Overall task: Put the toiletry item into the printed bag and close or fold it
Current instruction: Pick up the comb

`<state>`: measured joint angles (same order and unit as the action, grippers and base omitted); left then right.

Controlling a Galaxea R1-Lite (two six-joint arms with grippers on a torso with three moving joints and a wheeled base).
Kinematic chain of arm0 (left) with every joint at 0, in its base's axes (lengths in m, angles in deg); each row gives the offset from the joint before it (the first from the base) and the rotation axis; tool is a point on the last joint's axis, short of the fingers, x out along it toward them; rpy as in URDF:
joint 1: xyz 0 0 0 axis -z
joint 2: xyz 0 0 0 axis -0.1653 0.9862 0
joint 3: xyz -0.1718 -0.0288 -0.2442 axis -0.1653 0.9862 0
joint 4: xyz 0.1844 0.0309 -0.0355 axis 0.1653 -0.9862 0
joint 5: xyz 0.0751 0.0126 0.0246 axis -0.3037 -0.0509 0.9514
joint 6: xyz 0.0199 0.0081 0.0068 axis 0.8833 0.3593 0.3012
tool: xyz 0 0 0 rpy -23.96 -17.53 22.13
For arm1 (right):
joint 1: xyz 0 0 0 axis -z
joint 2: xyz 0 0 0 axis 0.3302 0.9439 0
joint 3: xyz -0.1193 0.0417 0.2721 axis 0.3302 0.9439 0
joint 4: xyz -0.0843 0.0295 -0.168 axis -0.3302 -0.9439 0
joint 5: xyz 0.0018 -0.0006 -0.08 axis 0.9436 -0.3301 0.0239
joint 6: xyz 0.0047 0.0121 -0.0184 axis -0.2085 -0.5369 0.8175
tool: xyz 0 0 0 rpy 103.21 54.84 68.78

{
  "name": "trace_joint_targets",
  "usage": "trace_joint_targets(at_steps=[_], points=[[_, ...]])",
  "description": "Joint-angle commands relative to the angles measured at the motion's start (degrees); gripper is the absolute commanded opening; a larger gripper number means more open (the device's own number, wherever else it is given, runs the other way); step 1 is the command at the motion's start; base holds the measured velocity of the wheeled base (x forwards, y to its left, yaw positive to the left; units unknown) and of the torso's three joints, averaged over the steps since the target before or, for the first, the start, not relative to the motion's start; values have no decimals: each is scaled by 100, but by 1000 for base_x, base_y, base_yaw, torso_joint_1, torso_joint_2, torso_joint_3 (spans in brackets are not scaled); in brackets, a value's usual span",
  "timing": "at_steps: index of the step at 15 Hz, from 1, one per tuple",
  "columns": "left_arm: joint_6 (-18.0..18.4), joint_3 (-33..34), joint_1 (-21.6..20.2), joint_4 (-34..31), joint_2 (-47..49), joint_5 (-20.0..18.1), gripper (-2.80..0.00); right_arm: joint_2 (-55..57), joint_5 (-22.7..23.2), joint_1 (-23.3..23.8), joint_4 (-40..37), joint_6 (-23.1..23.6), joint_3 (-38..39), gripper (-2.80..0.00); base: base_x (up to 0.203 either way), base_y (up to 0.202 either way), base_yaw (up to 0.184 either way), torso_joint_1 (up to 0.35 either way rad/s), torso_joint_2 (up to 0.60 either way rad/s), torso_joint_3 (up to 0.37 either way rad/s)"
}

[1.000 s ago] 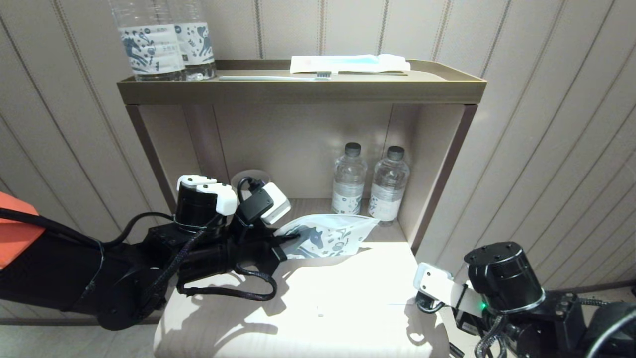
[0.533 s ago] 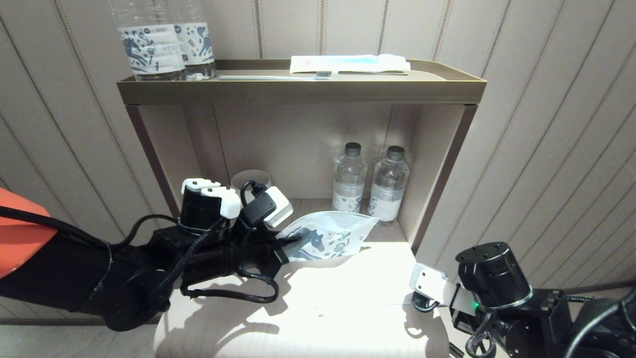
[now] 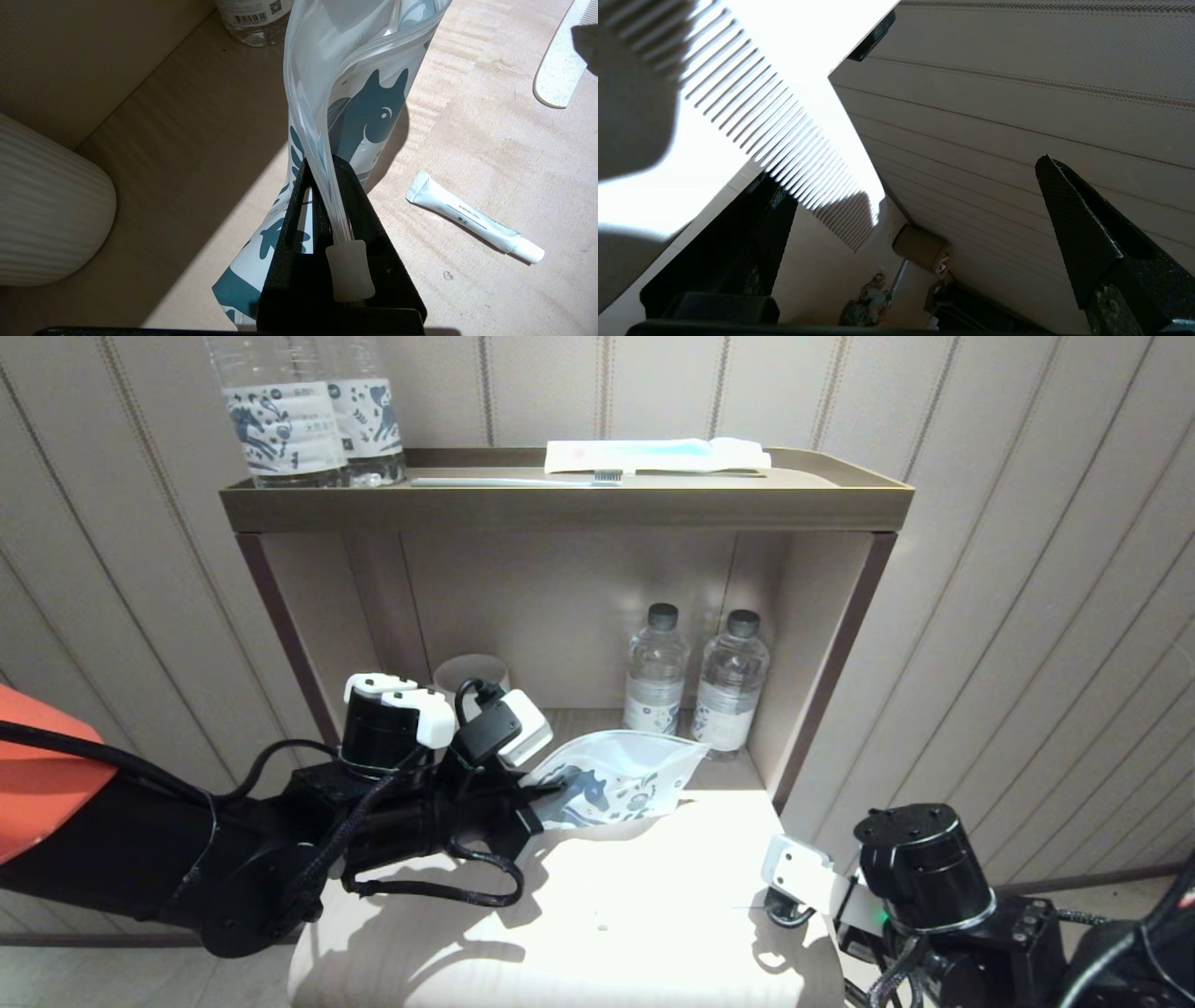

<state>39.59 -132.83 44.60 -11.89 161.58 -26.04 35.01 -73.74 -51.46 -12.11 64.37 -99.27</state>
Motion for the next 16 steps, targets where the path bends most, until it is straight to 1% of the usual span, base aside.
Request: trace_joint_targets(at_steps=[1,5,8,12,16], points=[[12,-1,-2,25,14,-5,-280,11,-45,48,113,119,136,0,0,0,0,0,0,0],[12,-1,-2,43,58,-5,-280,-15,-114,127,337,435,197,0,0,0,0,0,0,0],[19,-4,-2,69,94,-5,-280,10,-426,267,574,945,206,0,0,0,0,0,0,0],[18,-9,-2,77,102,-5,-280,87,-429,181,726,966,206,0,0,0,0,0,0,0],[12,-6,-2,69,102,-5,-280,363,-438,105,1171,975,448,0,0,0,0,0,0,0]])
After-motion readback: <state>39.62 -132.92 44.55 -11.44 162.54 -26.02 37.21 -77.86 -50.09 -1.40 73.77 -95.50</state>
